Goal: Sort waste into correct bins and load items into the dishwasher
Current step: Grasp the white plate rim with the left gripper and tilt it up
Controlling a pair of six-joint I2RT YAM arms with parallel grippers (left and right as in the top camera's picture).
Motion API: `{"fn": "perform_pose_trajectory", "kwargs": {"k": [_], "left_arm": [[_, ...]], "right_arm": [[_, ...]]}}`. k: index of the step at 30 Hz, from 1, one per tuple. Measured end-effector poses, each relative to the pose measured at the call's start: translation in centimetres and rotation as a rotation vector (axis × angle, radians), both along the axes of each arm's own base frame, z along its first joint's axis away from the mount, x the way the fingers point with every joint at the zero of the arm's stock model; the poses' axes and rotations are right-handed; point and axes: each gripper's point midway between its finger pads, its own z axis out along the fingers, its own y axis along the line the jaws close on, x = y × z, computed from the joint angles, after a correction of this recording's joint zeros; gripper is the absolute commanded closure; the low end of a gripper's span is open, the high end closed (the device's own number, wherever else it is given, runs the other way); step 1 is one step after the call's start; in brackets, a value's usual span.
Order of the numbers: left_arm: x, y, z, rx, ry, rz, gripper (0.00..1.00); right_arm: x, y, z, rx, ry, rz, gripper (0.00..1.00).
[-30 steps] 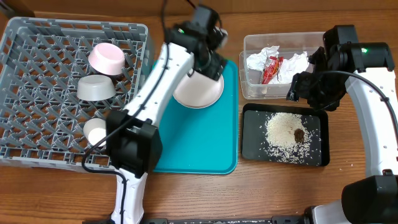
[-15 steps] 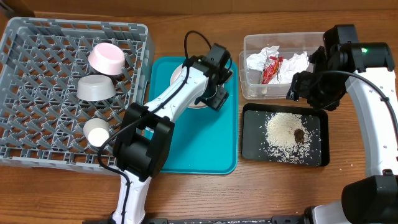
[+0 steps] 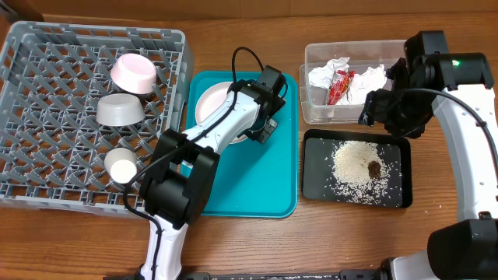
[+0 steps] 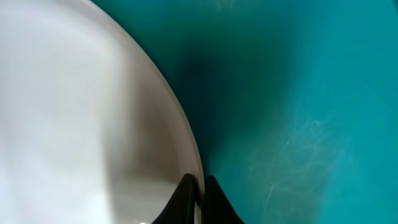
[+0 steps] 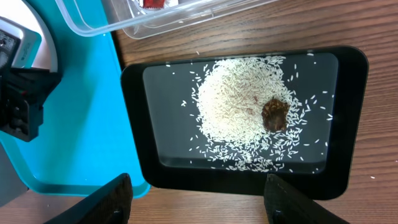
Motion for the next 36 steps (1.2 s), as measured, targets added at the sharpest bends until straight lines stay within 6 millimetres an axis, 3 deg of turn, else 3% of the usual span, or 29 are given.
{"fn": "perform_pose_trajectory", "kwargs": {"k": [5, 10, 14, 18, 23, 33, 36], "left_arm": [[0.4, -0.1, 2.3, 0.006, 0.010, 0.036, 0.96], [3.0, -1.4, 7.9, -0.063, -0.072, 0.103, 0.96], [4.0, -1.0, 12.1, -0.121, -0.106, 0.161, 0.96], [4.5, 1.8, 16.4, -0.227, -0.104, 0.231, 0.96], [5.0, 5.9, 20.3, -0.413, -0.087, 0.271, 0.96], [5.9, 14.3, 24.3, -0.814, -0.060, 0.327, 0.96], [6.1, 15.9, 25.3, -0.907, -0.071, 0.335, 0.96]], "right_arm": [[-0.2, 0.0, 0.0, 0.000, 0.007, 0.000, 0.31], [-0.2, 0.0, 0.0, 0.000, 0.007, 0.000, 0.30], [-0.2, 0.0, 0.0, 0.000, 0.007, 0.000, 0.30], [-0.2, 0.0, 0.0, 0.000, 0.006, 0.000, 0.31], [-0.2, 0.0, 0.0, 0.000, 0.007, -0.001, 0.30], [-0.2, 0.0, 0.0, 0.000, 0.009, 0.000, 0.31], [-0.2, 0.0, 0.0, 0.000, 0.008, 0.000, 0.31]]}}
